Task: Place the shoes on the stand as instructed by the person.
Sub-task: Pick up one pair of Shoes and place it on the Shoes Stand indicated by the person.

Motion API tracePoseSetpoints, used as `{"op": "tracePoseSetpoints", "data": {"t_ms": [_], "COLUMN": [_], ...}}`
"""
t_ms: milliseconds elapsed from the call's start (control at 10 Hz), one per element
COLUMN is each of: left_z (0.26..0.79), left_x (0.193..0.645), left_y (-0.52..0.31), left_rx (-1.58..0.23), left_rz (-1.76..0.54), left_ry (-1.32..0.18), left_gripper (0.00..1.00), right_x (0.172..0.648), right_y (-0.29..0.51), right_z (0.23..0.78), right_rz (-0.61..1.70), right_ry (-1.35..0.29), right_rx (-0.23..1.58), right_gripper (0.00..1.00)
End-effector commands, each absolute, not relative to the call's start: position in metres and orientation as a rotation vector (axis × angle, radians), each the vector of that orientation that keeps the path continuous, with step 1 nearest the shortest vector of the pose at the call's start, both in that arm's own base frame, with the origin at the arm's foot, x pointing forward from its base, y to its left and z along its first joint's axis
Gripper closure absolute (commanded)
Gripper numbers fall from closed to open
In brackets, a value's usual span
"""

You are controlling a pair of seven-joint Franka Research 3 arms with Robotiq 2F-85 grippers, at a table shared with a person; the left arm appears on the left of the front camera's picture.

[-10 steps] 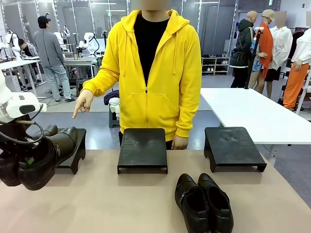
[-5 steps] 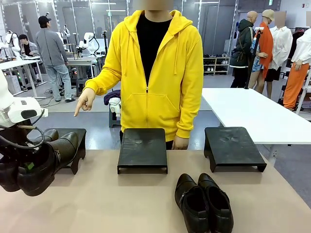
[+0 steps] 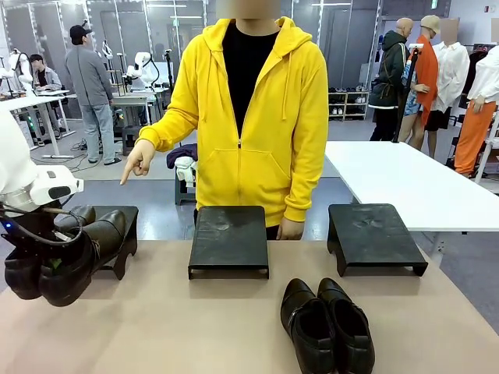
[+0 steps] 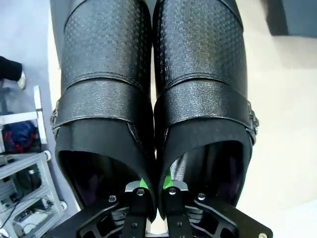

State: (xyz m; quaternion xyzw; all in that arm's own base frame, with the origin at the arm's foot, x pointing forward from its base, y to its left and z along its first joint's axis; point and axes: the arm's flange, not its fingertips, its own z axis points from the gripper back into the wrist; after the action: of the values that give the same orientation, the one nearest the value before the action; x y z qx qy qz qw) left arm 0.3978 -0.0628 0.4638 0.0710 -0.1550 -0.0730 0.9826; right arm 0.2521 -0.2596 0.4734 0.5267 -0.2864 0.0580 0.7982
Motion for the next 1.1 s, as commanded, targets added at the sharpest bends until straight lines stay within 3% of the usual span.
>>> {"op": "tracePoseSetpoints", "data": {"t_ms": [0,1000], "left_z": [0.473,0.468], "left_x": [0.434,0.547], "left_y": [-0.055,-0.008], "left_rx": [0.213,0.11], "left_rz": [-0.077,-0.058], "left_ry": [-0.382,-0.424], "left_gripper": [0.93,0.93], "right_x": [0.252,0.252], "right_y": [-0.261,-0.261], "right_z": [0.475,0.475], "right_rz": [0.139,0.139], "right_ry": [-0.623,-0.623], "right_rx": [1.137,1.137], "right_gripper": [0.0,0.0]}}
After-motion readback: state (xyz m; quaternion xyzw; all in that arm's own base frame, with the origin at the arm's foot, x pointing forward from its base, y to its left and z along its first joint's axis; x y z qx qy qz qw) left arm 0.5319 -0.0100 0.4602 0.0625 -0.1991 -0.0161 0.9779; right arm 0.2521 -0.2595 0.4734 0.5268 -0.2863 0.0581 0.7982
